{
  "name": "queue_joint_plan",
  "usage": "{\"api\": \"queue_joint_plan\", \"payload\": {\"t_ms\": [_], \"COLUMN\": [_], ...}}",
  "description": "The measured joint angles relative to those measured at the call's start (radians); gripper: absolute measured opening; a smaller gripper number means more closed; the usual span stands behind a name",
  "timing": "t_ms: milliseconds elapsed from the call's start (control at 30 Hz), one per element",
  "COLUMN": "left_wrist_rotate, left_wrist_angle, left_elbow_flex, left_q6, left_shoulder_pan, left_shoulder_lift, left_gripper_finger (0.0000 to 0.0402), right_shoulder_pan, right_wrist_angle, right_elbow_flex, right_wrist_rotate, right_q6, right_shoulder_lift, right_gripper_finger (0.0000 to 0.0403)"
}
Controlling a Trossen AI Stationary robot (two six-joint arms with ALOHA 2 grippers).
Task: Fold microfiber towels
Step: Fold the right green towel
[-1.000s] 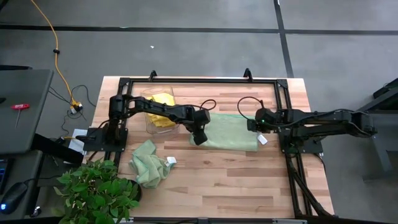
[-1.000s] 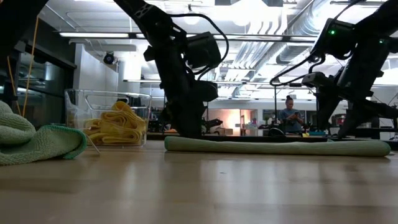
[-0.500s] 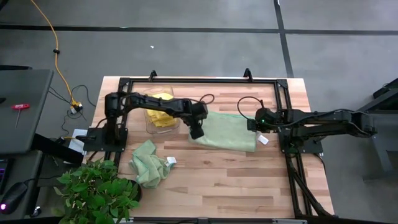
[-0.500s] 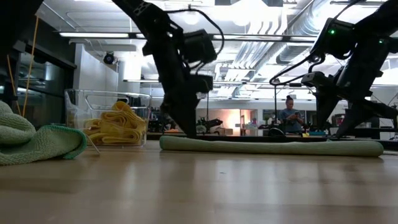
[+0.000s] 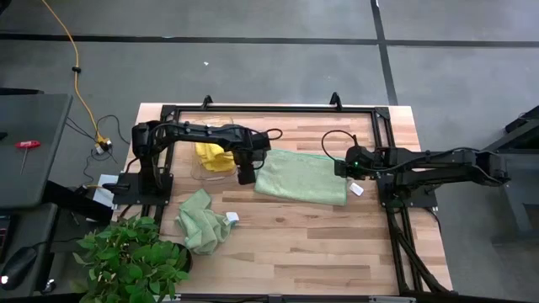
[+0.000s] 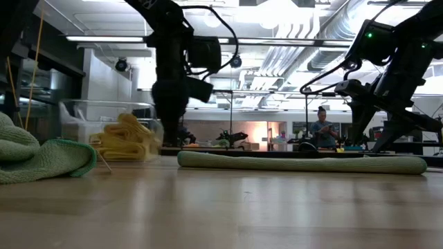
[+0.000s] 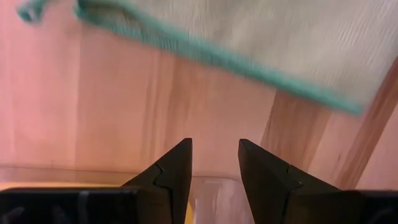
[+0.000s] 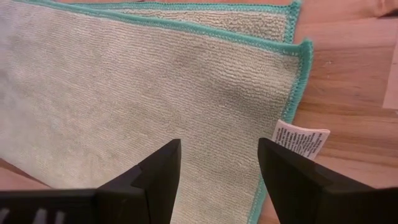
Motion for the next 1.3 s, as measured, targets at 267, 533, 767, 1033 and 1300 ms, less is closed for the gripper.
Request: {"api": "queue_joint_plan", "payload": {"t_ms": [267, 533, 767, 1033, 1300], "left_wrist_rotate": [-0.049, -0.135, -0.135, -0.058, 0.026], "left_wrist_angle": [-0.076, -0.149, -0.206, -0.108, 0.088], "left_elbow_flex": [0.000, 0.000, 0.000, 0.000, 0.000], "left_q6": [0.021, 0.096, 0.221, 0.210, 0.207], "left_shoulder_pan": [0.002, 0.046, 0.127, 0.214, 0.212], "left_shoulder_lift": [0.000, 0.000, 0.000, -0.001, -0.071], "left_gripper_finger": [0.0120, 0.0120, 0.0120, 0.0120, 0.0120], "right_shoulder_pan": [0.000, 0.000, 0.000, 0.000, 0.000], "right_wrist_angle": [0.002, 0.002, 0.002, 0.002, 0.002], "right_elbow_flex": [0.000, 0.000, 0.000, 0.000, 0.000], "right_wrist_rotate": [-0.001, 0.002, 0.004, -0.010, -0.010], "right_q6": [-0.001, -0.004, -0.004, -0.023, -0.023], "right_shoulder_lift": [0.000, 0.000, 0.000, 0.000, 0.000], "right_gripper_finger": [0.0206, 0.0206, 0.0206, 0.0206, 0.0206]}}
